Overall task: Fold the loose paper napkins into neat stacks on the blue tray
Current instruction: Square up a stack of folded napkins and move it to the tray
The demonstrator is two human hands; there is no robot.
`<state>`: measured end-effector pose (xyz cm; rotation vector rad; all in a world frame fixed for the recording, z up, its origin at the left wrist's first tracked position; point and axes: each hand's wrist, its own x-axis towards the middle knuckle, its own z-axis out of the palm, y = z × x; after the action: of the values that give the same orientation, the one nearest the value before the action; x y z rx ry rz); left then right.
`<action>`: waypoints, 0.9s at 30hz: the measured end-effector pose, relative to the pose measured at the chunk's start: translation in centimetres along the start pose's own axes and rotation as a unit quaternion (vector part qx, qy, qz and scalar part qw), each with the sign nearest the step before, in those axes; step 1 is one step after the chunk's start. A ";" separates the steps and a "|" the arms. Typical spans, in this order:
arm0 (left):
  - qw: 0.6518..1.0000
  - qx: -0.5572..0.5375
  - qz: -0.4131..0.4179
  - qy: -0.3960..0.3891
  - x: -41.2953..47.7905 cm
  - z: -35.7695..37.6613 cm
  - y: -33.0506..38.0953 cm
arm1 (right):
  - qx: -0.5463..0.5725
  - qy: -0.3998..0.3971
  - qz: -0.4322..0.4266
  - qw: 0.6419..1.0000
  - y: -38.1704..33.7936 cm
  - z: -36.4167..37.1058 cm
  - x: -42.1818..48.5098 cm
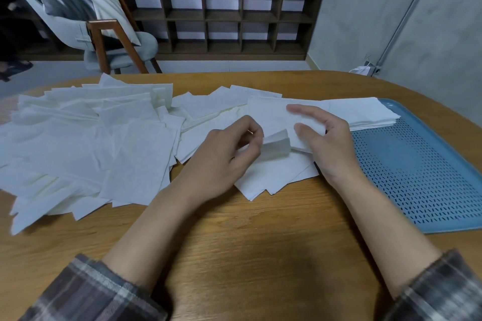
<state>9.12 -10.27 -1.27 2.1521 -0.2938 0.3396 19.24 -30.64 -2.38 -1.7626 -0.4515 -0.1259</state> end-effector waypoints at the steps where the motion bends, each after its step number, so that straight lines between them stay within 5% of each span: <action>1: 1.000 -0.005 -0.003 -0.001 0.0 0.0 0.0 | 0.005 -0.005 -0.003 1.000 -0.1 0.0 0.0; 10: 0.995 -0.029 -0.038 0.084 0.4 -0.3 0.0 | 0.065 -0.158 0.007 0.985 -0.8 0.6 -0.9; 18: 0.979 -0.058 -0.102 0.166 0.7 -1.0 -0.5 | 0.118 -0.060 0.085 0.987 -0.3 0.3 -0.2; 27: 0.973 -0.074 -0.134 0.175 0.9 -0.6 -0.8 | 0.166 -0.161 0.098 0.968 -0.6 1.0 -0.6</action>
<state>10.16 -9.38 -1.24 1.9127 0.1667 0.5139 18.27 -29.70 -2.27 -1.4881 -0.4955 0.3633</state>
